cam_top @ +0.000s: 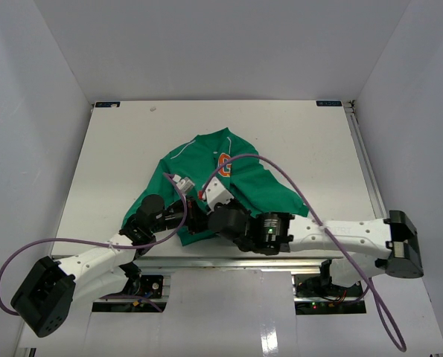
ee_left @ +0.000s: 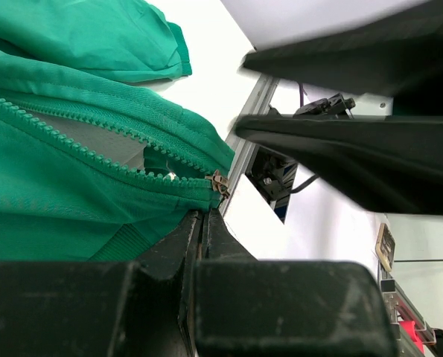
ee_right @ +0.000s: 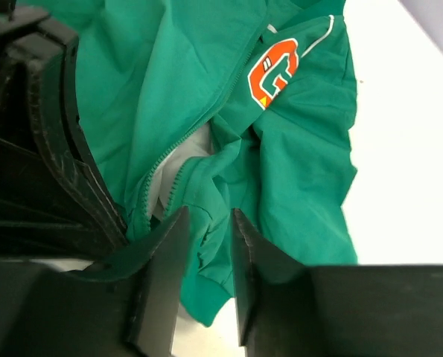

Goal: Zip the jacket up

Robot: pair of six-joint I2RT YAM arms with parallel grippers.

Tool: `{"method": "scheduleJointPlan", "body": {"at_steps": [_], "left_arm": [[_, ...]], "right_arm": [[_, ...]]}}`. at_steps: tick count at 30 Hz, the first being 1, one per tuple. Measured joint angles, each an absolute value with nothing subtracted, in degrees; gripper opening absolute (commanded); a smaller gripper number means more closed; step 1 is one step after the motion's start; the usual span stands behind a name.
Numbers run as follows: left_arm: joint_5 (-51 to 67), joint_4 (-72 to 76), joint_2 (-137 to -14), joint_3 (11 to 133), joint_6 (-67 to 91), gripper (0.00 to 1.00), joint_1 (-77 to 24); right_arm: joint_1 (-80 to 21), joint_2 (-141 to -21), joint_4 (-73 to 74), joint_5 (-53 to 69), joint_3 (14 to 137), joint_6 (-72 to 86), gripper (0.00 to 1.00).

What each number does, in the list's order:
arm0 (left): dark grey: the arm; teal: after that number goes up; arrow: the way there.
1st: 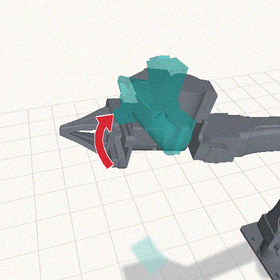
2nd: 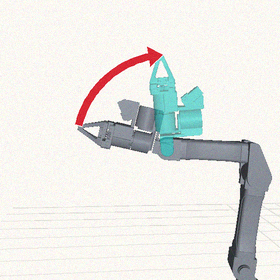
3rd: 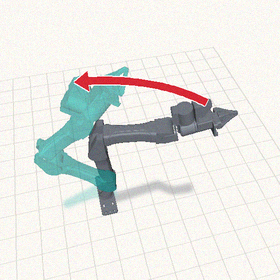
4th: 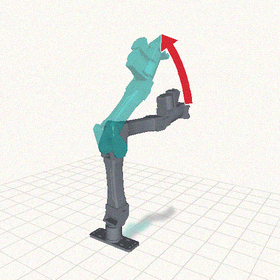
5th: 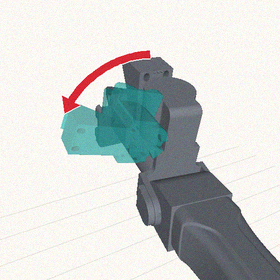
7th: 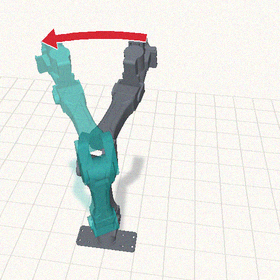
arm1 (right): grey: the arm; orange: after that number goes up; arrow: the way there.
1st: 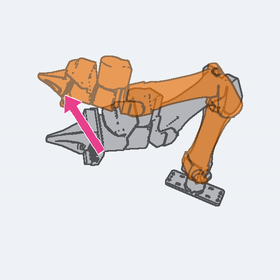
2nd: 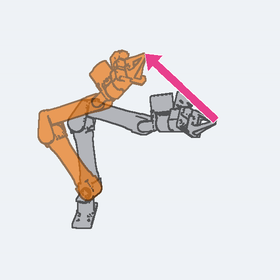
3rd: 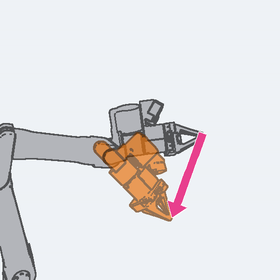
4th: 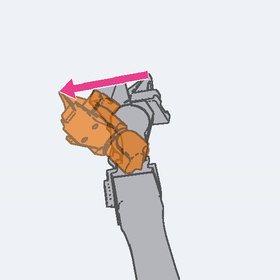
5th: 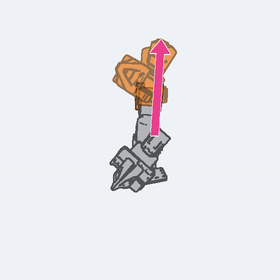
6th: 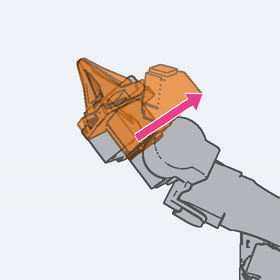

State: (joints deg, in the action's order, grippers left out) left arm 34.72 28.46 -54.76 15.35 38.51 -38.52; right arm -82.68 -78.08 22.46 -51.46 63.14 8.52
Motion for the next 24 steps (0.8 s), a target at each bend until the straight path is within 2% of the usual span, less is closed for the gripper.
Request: {"method": "scheduleJointPlan", "body": {"at_steps": [6, 10, 24], "left_arm": [[34.6, 28.4, -54.6, 15.4, 38.4, 0.0, -38.5], [34.4, 28.7, -54.1, 15.4, 38.6, 0.0, -38.5], [34.3, 31.1, -53.7, 15.3, 40.5, 0.0, -38.5]], "right_arm": [[-82.1, -63.3, 19.2, -41.6, 55.7, 11.6, 0.46], [-82.0, -58.3, 16.5, -35.6, 49.3, 13.1, 0.48], [-79.7, -57.8, 8.3, -26.3, 42.5, 14.6, 0.51]]}}
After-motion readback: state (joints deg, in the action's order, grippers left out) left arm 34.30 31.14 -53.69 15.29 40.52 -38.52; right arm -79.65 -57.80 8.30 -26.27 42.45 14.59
